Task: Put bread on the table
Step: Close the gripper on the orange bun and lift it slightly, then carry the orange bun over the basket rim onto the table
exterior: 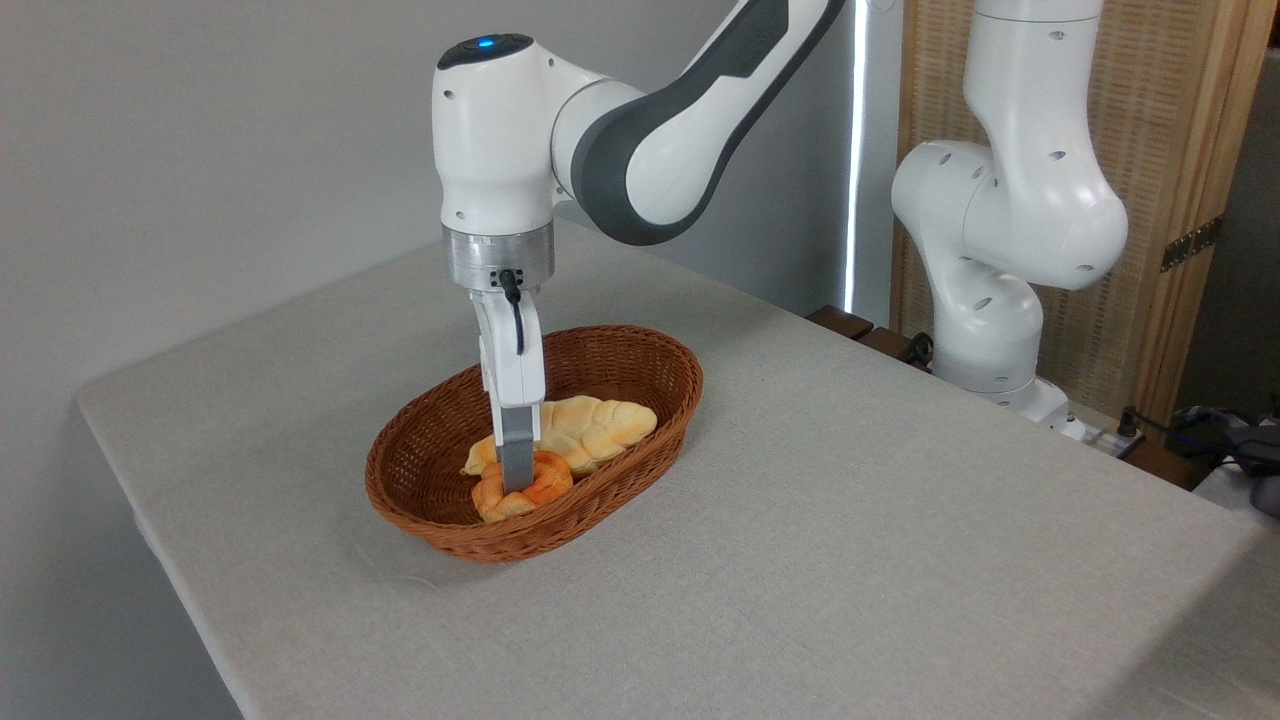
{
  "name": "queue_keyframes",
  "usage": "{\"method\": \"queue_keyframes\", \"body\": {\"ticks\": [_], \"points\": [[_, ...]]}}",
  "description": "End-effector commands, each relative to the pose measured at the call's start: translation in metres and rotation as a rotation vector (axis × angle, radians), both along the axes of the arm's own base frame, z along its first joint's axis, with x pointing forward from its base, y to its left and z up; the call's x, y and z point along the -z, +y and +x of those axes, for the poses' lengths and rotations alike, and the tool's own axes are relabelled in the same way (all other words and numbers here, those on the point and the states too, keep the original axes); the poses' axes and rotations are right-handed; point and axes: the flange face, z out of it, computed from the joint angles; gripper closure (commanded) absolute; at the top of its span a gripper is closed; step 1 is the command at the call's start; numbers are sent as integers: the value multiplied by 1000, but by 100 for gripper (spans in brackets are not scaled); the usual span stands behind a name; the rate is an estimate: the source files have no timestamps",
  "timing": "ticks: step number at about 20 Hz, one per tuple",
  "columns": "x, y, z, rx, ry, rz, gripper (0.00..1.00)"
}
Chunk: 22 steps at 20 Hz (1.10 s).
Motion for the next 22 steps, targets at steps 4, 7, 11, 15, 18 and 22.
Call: {"method": "queue_keyframes", "body": {"ticks": [4,7,11,15,18,22], "points": [[-2,-1,-7,12,-8,0,82],[-9,-1,-7,12,-18,0,88],[-22,-2,-4,3,-5,-12,90],[-43,1,1,-24,33,-41,91],[-59,4,4,-30,55,-37,91],[-81,13,10,-45,85,-32,91]]}}
